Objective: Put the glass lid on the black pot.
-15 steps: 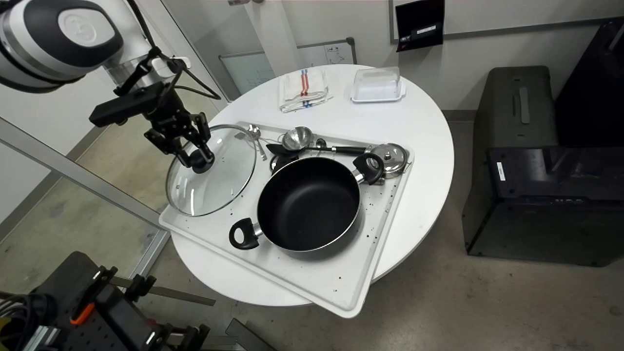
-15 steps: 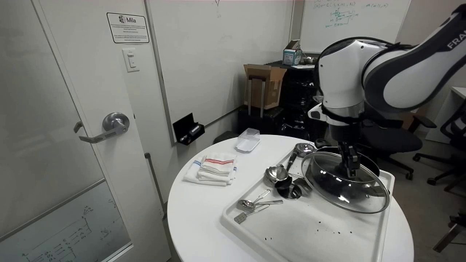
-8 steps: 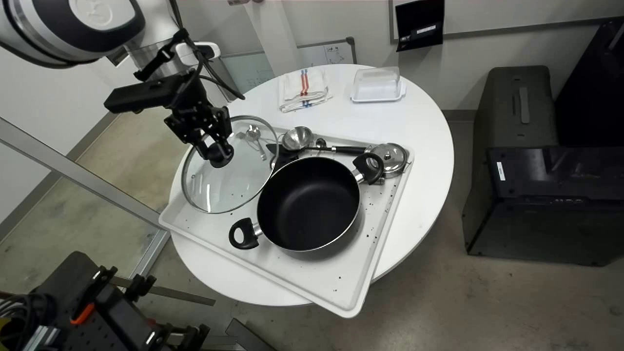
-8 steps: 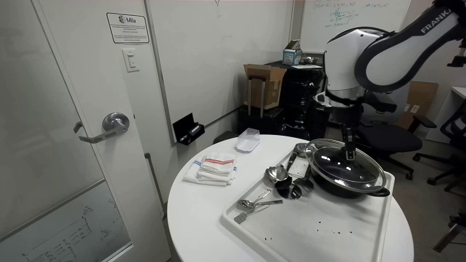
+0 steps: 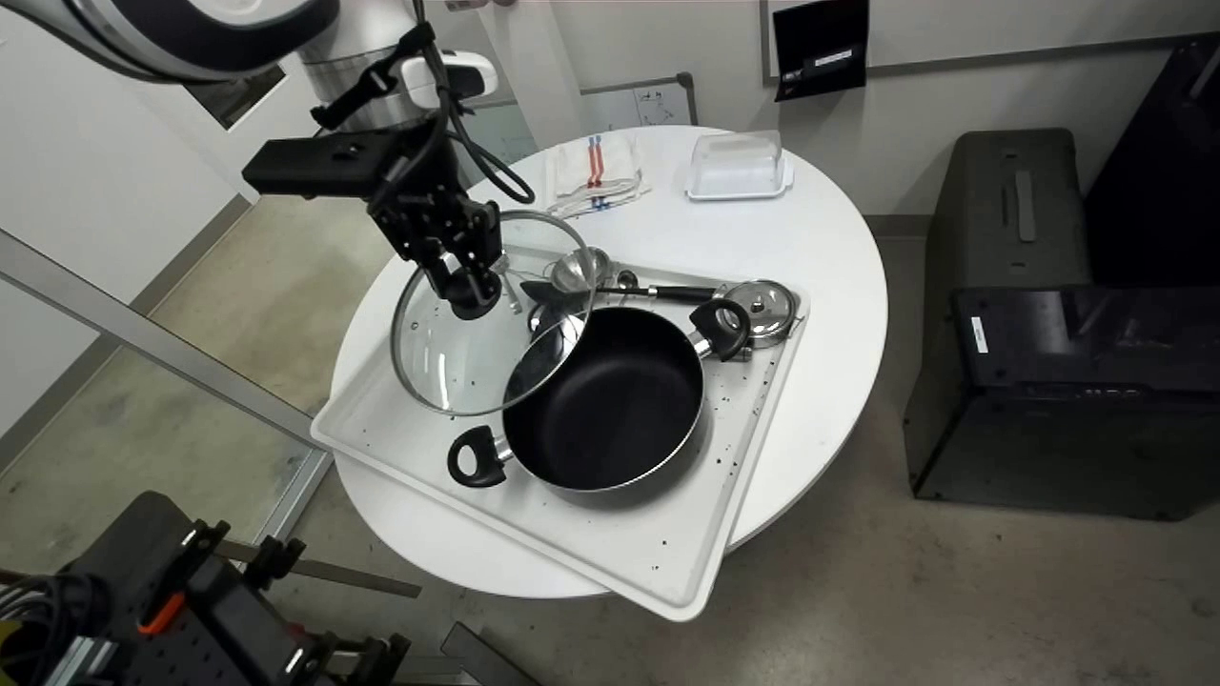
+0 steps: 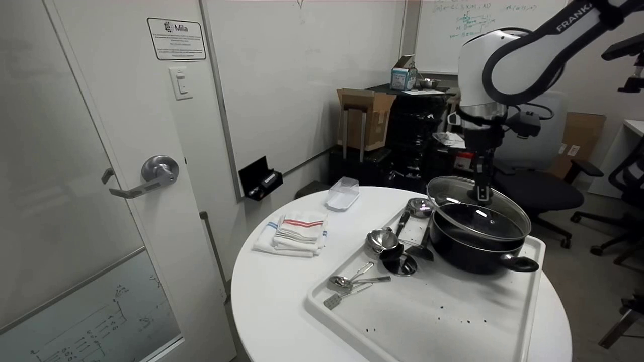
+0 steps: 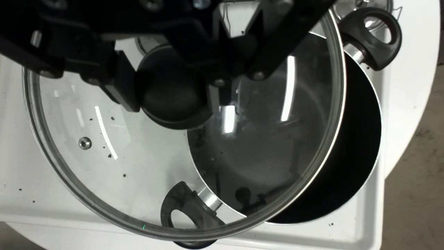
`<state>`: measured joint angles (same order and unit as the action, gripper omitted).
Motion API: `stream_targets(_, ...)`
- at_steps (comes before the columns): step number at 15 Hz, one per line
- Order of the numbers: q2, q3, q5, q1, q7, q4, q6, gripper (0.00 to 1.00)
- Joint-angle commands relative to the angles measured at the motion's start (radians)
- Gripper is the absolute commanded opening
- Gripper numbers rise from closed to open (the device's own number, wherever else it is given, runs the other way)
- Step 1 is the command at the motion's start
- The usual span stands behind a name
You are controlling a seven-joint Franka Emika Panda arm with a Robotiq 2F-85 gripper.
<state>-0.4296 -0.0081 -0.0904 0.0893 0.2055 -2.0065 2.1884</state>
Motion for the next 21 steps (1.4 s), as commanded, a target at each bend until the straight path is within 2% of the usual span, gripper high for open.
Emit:
stream_targets(1, -0.030, -0.020, 0.045, 0.025, -0.017, 0.066, -0.045, 0.25)
stream_targets(14, -0.233, -0.043, 0.096, 0.067, -0.109, 0.259, -0.089, 0.25)
stream_targets(21, -0.283, -0.055, 0.108, 0.089, -0.138, 0.303, -0.133, 0.25)
